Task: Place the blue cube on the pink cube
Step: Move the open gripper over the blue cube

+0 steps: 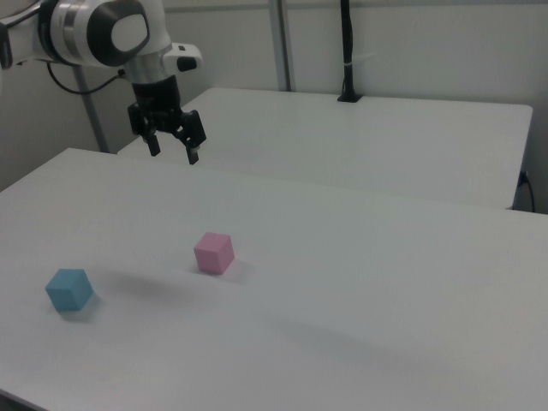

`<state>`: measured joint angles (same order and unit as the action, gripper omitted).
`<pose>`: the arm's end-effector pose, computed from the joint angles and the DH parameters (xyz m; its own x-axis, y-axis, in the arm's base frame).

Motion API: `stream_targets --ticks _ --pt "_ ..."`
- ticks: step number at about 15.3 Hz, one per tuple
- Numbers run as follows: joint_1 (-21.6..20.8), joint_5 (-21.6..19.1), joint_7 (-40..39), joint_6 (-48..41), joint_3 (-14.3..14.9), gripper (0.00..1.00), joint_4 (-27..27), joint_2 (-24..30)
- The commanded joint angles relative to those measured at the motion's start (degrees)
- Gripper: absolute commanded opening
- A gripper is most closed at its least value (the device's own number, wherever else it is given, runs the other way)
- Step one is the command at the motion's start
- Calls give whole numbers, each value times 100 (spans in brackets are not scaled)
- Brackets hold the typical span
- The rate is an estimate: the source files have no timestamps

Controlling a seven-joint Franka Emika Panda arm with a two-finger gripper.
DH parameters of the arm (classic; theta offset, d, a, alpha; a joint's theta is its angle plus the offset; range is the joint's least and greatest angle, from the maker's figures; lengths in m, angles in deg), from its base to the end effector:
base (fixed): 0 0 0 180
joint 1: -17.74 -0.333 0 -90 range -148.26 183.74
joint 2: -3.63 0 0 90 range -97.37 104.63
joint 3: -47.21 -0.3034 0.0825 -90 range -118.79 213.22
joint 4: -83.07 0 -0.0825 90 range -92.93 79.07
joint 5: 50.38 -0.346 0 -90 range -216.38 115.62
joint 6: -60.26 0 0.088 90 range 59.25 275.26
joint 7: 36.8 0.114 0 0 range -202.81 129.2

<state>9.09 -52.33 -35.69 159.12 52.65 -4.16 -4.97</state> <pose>0.5720 0.0393 0.5588 0.9980 0.0331 0.0531 0.0343 -0.9992 -0.0207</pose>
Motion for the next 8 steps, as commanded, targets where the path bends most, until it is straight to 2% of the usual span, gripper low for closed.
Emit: stream_targets --ticks 1,3,6,8 --pt "-129 -43 -584 71 273 100 -180 42" --pt "-164 -43 -1068 124 370 100 -391 -71" --pt "-208 -34 -1166 369 362 100 -453 -406" --pt "-216 -34 -1157 397 301 100 -742 -293"
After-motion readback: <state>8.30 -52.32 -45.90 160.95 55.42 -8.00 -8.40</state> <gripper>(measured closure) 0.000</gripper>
